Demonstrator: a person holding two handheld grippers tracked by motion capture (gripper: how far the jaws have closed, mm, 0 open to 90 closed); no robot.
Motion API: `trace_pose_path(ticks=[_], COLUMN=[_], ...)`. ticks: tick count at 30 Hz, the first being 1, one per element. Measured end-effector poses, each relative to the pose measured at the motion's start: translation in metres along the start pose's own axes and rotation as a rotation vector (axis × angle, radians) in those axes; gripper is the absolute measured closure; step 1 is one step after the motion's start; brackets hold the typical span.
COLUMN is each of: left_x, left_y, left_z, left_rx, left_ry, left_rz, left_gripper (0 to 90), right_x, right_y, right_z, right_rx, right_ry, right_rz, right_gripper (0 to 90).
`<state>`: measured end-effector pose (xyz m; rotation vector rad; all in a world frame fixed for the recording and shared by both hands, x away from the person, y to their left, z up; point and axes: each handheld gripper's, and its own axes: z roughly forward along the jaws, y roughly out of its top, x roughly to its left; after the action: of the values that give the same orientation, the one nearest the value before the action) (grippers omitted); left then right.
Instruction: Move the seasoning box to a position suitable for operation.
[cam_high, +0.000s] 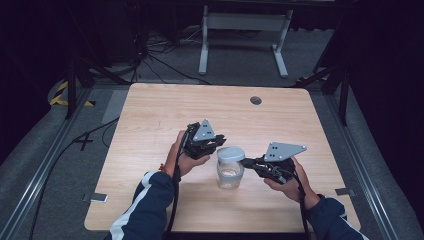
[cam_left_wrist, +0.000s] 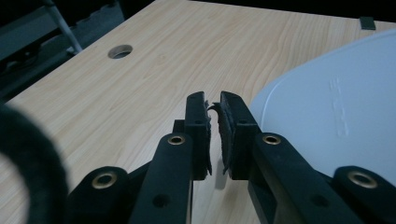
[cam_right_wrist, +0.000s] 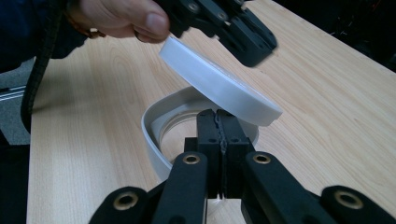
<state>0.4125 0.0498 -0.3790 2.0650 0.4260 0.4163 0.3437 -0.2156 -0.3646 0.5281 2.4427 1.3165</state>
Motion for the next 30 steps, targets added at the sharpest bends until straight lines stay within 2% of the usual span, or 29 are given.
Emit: trace_pose_path(ticks=[5,6,9,14,18,19,20,22,26,30], left_x=[0.001,0.000,-0.001,-0.005,-0.007,-0.008,-0.008,-0.009,-0.007,-0.006], left_y=[-0.013,-0.018,-0.026,-0.051,-0.071,-0.082,-0.082,-0.093,-0.109,-0.122], left_z=[-0.028,-0.033,-0.040,-0.057,-0.069,-0.074,-0.074,-0.080,-0.088,-0.092], left_rx=[0.012,0.031,0.047,0.116,0.134,0.156,0.156,0.181,0.194,0.200], left_ry=[0.043,0.053,0.057,0.084,0.100,0.111,0.111,0.116,0.127,0.138], left_rz=[0.009,0.017,0.018,0.011,-0.026,-0.033,-0.033,-0.052,-0.095,-0.121], left_gripper=[80.6,79.9,78.4,76.8,74.8,74.3,73.5,72.7,69.6,68.7], right_x=[-0.003,-0.003,-0.004,-0.006,-0.008,-0.008,-0.008,-0.010,-0.012,-0.016], right_y=[0.003,0.003,0.003,0.004,0.005,0.005,0.005,0.005,0.007,0.010], right_z=[-0.001,-0.001,-0.001,-0.002,-0.002,-0.002,-0.002,-0.001,0.002,0.006], right_rx=[-0.015,-0.016,-0.023,-0.032,-0.034,-0.037,-0.037,-0.036,-0.040,-0.042], right_ry=[-0.014,-0.019,-0.018,-0.030,-0.032,-0.036,-0.036,-0.039,-0.044,-0.048], right_rz=[0.000,-0.003,-0.002,0.004,0.001,0.002,0.002,0.001,-0.001,0.000], right_gripper=[89.4,89.4,89.4,89.4,89.3,89.3,89.3,89.3,89.3,89.3])
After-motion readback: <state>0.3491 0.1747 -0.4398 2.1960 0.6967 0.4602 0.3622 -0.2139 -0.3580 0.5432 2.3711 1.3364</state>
